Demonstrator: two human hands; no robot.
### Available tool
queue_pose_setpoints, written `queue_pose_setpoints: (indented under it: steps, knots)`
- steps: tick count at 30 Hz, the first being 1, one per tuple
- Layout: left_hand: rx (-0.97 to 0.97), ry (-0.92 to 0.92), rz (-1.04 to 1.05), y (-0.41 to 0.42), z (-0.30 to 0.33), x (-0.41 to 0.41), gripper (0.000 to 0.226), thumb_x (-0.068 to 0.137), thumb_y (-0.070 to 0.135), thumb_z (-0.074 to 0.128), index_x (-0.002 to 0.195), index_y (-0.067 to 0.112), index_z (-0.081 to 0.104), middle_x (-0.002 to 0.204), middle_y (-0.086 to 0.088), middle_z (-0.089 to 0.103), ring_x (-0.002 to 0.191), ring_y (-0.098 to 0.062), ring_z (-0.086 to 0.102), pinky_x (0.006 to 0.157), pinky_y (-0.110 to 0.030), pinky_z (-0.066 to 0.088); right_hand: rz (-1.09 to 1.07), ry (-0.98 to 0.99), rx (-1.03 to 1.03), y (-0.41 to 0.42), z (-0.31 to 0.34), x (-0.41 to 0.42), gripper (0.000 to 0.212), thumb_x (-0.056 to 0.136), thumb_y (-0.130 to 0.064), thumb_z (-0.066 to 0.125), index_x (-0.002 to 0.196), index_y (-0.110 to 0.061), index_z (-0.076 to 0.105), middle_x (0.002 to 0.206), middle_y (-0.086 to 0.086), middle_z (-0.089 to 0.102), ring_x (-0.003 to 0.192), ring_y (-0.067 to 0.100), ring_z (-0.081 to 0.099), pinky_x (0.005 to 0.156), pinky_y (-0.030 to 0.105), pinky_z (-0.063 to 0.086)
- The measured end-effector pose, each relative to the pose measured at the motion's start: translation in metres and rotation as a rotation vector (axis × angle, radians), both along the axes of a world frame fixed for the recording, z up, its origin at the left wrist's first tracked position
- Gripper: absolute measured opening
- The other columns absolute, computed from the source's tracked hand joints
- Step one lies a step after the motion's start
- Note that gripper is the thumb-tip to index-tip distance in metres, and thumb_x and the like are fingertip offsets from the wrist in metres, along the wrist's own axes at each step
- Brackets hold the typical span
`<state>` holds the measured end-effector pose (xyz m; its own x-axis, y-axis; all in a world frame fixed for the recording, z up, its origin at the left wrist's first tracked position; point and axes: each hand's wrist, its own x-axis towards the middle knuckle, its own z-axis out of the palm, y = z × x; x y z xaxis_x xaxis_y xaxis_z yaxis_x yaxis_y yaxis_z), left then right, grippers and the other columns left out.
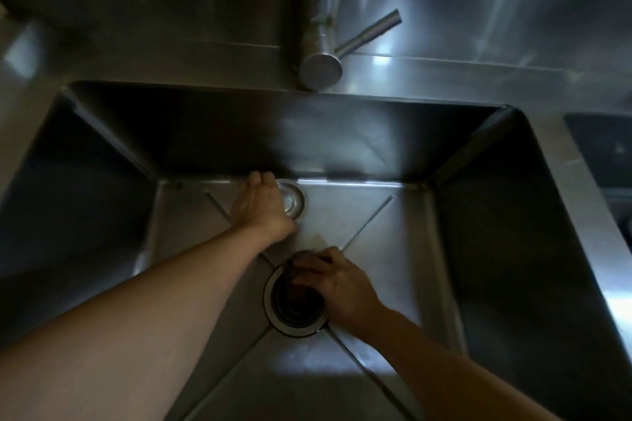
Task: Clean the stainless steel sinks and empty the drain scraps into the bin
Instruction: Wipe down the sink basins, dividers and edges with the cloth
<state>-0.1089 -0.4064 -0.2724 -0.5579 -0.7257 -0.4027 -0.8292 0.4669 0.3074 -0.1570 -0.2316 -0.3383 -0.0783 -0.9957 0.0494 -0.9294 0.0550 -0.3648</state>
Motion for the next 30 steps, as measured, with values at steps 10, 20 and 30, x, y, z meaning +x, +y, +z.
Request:
queue_pose_setpoints:
  steps: [10,20,30]
  knots:
    - [-0.058,0.019,-0.133,0.032,-0.036,-0.043,0.083,0.061,0.034,0.085,0.127,0.013,0.038,0.132,-0.007,0.039,0.126,-0.028,0.037,0.094,-0.036,0.039,-0.539,-0.253,0.079,0.036,0.037,-0.07,0.053,0.076,-0.029,0.035,0.12,-0.019,0.065,0.129,0.004,0.059,0.115,0.03,0.053,0.101,0.034,0.039]
    - [-0.006,0.074,-0.155,0.025,-0.042,-0.025,0.094,0.066,0.029,0.084,0.141,0.014,0.029,0.142,-0.009,0.032,0.132,-0.03,0.033,0.104,-0.038,0.036,-0.593,-0.039,0.208,0.044,0.001,-0.036,0.041,0.087,-0.024,0.043,0.125,-0.022,0.058,0.138,0.013,0.049,0.112,0.038,0.045,0.092,0.042,0.047]
    - [-0.044,-0.212,-0.013,-0.006,-0.012,0.102,0.056,0.079,0.008,0.058,0.131,0.014,0.038,0.13,-0.013,0.052,0.117,-0.033,0.052,0.093,-0.039,0.046,-0.348,-0.234,0.249,0.007,0.036,0.029,0.046,0.08,-0.015,0.048,0.124,-0.02,0.06,0.134,0.005,0.049,0.112,0.032,0.045,0.087,0.036,0.048]
